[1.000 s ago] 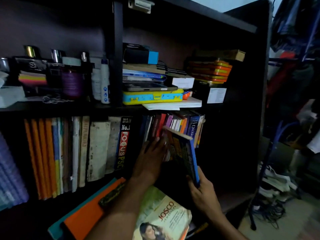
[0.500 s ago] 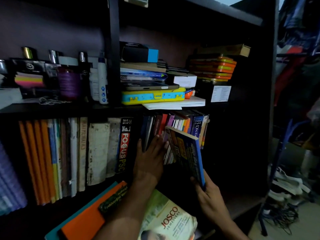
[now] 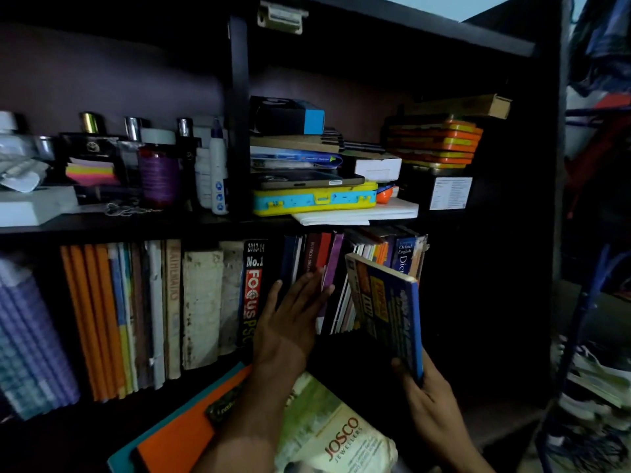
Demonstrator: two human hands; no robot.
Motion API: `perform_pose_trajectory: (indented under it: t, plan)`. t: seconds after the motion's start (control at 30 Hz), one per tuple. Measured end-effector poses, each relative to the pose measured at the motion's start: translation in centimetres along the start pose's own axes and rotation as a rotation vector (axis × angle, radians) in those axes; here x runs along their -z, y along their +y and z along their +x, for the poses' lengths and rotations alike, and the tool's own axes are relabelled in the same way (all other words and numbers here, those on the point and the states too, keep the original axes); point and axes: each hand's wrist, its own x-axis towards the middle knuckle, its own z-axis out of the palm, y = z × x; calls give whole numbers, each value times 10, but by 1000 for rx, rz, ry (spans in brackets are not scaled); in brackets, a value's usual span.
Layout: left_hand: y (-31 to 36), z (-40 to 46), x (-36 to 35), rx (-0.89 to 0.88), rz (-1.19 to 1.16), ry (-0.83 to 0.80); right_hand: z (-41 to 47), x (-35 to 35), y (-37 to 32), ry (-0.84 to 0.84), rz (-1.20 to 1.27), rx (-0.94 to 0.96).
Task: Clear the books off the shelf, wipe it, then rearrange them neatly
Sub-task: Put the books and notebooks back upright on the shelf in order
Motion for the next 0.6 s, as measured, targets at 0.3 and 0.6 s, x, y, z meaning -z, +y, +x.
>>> perform_pose_trajectory:
  t: [0.3,0.6]
  plan:
    - [-4,-1,-13,-11,71,58,3,-17,-14,87,224,-44]
    - [-3,-4,-10,30,36,48,18,-42,-13,85,211,46]
